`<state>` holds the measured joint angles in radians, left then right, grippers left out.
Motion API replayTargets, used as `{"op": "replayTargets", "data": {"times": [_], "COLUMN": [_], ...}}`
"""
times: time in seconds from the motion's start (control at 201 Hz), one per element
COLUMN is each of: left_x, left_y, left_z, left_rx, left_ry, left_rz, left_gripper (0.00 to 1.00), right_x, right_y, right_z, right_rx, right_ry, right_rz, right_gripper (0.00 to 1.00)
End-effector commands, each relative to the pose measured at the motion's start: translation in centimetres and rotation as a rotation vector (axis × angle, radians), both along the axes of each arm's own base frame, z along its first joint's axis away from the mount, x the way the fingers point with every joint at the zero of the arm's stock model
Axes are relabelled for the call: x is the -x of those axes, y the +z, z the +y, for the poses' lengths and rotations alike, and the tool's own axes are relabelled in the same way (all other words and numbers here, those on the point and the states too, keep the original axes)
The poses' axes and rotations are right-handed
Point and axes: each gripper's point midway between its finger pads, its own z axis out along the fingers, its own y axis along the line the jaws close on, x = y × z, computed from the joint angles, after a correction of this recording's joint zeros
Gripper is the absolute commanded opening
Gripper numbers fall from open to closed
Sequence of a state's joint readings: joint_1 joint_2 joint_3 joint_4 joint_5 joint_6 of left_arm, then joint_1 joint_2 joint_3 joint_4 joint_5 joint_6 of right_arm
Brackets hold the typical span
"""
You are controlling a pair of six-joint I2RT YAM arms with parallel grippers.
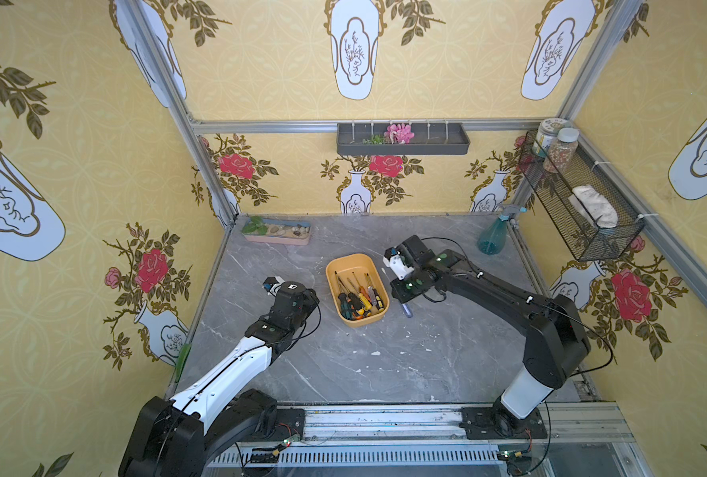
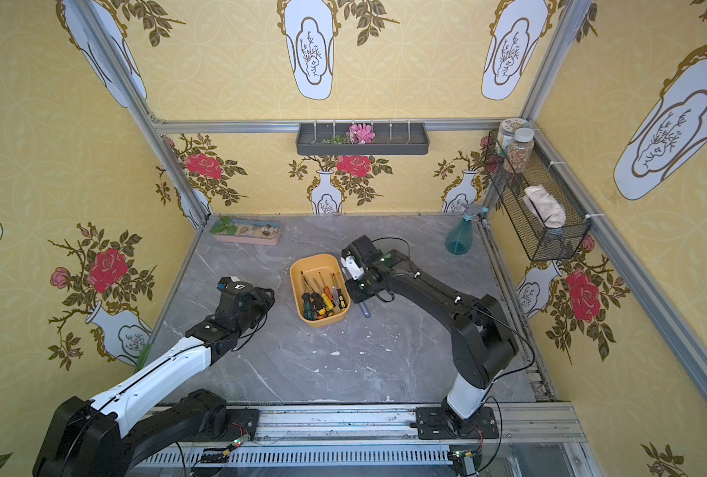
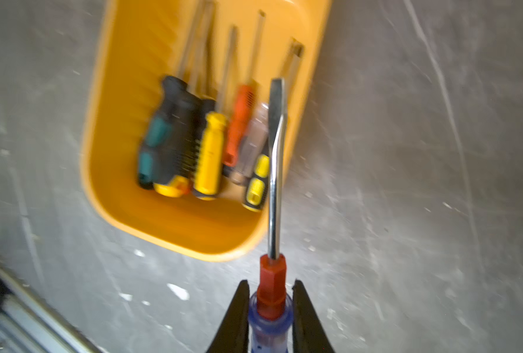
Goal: Put the screwdriver on the desktop into the storage box
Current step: Place the screwdriver in the storage box.
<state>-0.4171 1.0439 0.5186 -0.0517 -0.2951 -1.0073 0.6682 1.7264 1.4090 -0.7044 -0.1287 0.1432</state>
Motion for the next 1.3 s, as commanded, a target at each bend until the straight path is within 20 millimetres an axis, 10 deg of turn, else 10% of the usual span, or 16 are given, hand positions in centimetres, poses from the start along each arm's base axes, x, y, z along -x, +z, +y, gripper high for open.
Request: {"op": "replayTargets", "data": {"times": [0.0, 0.334, 0.483, 0.772, 1.011, 1.294], "left_x": [0.0, 0.7, 0.7, 0.0, -0.7, -2.2], "left_y": [-0.2, -0.3, -0.4, 0.3, 0.7, 2.9], "left_z": [0.0, 0.7, 0.7, 0.8, 1.6, 4.9], "left_rx": [0.015, -0.002, -0.003, -0.007, -0.032, -0.277], "left_ry": [0.009, 0.025, 0.025, 0.032, 0.066, 0.121], "left_rz": [0.006, 0.031, 0.038, 0.015, -0.026, -0.202], "left_gripper": [0.39, 0.39, 0.39, 0.39, 0.46, 0.75], "right_x": [-0.3, -4.4, -5.3, -5.1, -0.8, 0.5], "right_y": [0.3, -4.6, -6.2, 0.1, 6.1, 3.8], "right_z": [3.2, 6.5, 6.9, 4.5, -4.4, -22.4], "right_rx": [-0.043, 0.089, 0.128, 0.075, -0.047, 0.18], "right_ry": [-0.138, -0.233, -0.231, -0.244, -0.336, -0.674], "right_rz": [0.051, 0.067, 0.075, -0.035, -0.338, -0.575], "right_gripper": [0.02, 0.05, 0.24, 0.56, 0.59, 0.88]}}
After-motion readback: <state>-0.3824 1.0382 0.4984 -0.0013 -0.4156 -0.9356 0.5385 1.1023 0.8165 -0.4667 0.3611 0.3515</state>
